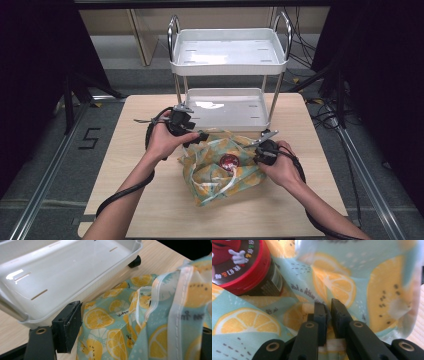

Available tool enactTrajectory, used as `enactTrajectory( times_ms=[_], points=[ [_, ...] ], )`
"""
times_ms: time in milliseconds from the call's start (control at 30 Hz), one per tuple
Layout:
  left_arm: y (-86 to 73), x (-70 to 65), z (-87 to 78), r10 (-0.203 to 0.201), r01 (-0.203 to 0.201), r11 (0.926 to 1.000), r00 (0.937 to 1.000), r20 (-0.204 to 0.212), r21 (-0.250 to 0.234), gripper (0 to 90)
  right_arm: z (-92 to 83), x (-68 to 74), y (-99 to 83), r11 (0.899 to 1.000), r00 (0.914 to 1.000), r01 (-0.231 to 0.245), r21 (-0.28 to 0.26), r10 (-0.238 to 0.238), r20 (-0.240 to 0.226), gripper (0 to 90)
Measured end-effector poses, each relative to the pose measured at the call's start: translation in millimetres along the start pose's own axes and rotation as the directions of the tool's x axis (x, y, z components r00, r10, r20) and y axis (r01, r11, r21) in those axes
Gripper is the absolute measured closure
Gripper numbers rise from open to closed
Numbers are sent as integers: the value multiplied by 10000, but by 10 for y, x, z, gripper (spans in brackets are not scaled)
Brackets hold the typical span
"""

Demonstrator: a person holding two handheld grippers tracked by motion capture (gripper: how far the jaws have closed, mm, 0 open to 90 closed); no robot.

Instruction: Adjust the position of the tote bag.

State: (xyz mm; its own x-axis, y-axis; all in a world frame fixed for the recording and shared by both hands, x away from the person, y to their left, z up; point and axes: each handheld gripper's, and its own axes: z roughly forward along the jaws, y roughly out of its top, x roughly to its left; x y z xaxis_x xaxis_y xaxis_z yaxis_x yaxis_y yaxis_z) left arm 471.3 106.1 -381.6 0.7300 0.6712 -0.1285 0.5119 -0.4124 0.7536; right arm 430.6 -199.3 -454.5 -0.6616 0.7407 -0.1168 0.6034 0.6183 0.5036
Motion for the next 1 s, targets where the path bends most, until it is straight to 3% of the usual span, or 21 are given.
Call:
enactTrajectory(
  times_ms=[67, 100, 167, 200, 233, 267, 300, 367, 433, 467, 533, 567, 667, 700, 800, 833, 1000],
  points=[
    [34, -34, -57, 138, -139, 9998, 9999, 43, 162, 282, -6, -1, 6, 10000, 9999, 65, 30, -65, 81, 834],
    [44, -43, -66, 208, -207, 9996, 9998, -71, 169, 296, -12, 27, 16, 9996, 9994, -270, -17, 270, -228, 834],
    [66, -47, -58, 253, -249, 9994, 9996, -159, 227, 358, -14, 27, 25, 9996, 9995, -261, -103, 259, -204, 823],
    [64, -33, -9, 63, -58, 9995, 9999, -160, 298, 381, -17, 30, 29, 9995, 9994, -282, -153, 279, -224, 811],
    [60, -23, 22, -22, 28, 9993, 9999, -163, 371, 404, -35, 16, 32, 9999, 10000, -10, -132, 9, -92, 787],
    [44, -5, 81, -76, 81, 9987, 9999, -94, 499, 412, -42, 28, 34, 9997, 9999, -55, -241, 52, -132, 781],
    [29, 2, 127, -163, 165, 9980, 9999, -33, 609, 413, -55, 11, 32, 9990, 9995, 318, -319, -315, 88, 768],
    [7, 3, 187, -228, 226, 9976, 9997, 9, 653, 417, -91, 65, 36, 9984, 9989, -186, -528, 163, -434, 737],
    [-11, -15, 264, -392, 385, 9973, 9992, 99, 631, 423, -129, 39, 27, 9964, 9988, 411, -746, -429, -230, 704],
    [-9, -9, 277, -265, 259, 9971, 9996, 69, 710, 439, -154, 55, 28, 9950, 9991, 302, -957, -330, -276, 687],
    [4, -13, 307, -261, 255, 9974, 9996, 77, 675, 518, -249, 119, 39, 9901, 9958, -14, -1404, -115, -908, 653],
    [11, -18, 316, -213, 213, 9977, 9998, 1, 650, 546, -282, 119, 43, 9901, 9948, -3, -1403, -140, -1006, 643],
    [39, -27, 347, 7, 7, 9970, 9998, -182, 772, 595, -424, 140, 68, 9740, 9928, 111, -2261, -377, -1138, 605],
    [47, -27, 348, 106, -98, 9966, 9999, -86, 816, 603, -478, 123, 85, 9641, 9925, 354, -2631, -647, -1036, 591],
    [72, -72, 339, 171, -166, 9984, 9998, -92, 540, 609, -644, 115, 139, 9452, 9917, 413, -3238, -782, -1018, 568],
    [81, -85, 328, 215, -209, 9985, 9997, -100, 516, 609, -702, 78, 178, 9309, 9922, 726, -3580, -1039, -689, 557],
    [148, -202, 232, 787, -780, 9957, 9968, -103, 499, 580, -807, -5, 294, 9031, 9947, 930, -4192, -1030, -11, 505]
  ],
)
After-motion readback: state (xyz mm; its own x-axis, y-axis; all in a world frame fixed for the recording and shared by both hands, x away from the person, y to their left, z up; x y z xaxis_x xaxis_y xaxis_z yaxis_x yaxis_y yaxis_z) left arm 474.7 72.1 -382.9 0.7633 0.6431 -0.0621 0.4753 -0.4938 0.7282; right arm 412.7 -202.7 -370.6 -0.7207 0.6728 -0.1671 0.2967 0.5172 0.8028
